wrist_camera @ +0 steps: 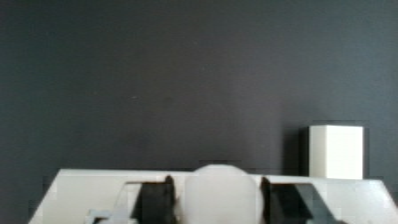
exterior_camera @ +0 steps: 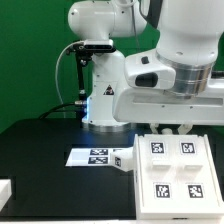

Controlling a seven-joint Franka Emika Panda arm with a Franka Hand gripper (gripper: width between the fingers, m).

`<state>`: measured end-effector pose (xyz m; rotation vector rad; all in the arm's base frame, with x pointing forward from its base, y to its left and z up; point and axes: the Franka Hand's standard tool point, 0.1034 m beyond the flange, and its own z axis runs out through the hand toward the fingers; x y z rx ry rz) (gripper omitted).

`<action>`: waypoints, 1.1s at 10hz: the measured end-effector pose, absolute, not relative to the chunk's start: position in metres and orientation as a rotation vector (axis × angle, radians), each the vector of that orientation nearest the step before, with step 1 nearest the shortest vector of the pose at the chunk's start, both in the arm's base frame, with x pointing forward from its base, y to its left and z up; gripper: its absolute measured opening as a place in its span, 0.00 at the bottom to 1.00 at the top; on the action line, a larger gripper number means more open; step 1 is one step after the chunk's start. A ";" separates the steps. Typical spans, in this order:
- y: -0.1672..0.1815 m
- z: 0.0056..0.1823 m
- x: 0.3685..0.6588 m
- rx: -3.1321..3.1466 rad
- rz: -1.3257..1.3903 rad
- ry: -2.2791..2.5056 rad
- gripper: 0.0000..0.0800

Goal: Assemble cabinet

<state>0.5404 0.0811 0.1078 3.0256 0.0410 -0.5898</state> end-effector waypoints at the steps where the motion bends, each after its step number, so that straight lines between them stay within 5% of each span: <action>1: 0.081 0.115 0.535 3.016 -0.638 0.040 0.27; 4: 0.073 0.140 0.546 2.992 -0.728 0.017 0.27; 11: 0.070 0.145 0.577 2.912 -0.920 -0.007 0.27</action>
Offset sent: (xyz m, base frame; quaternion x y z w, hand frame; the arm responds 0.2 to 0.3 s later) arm 0.0355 -0.0083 0.0363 0.0078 -0.0771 0.0163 0.9969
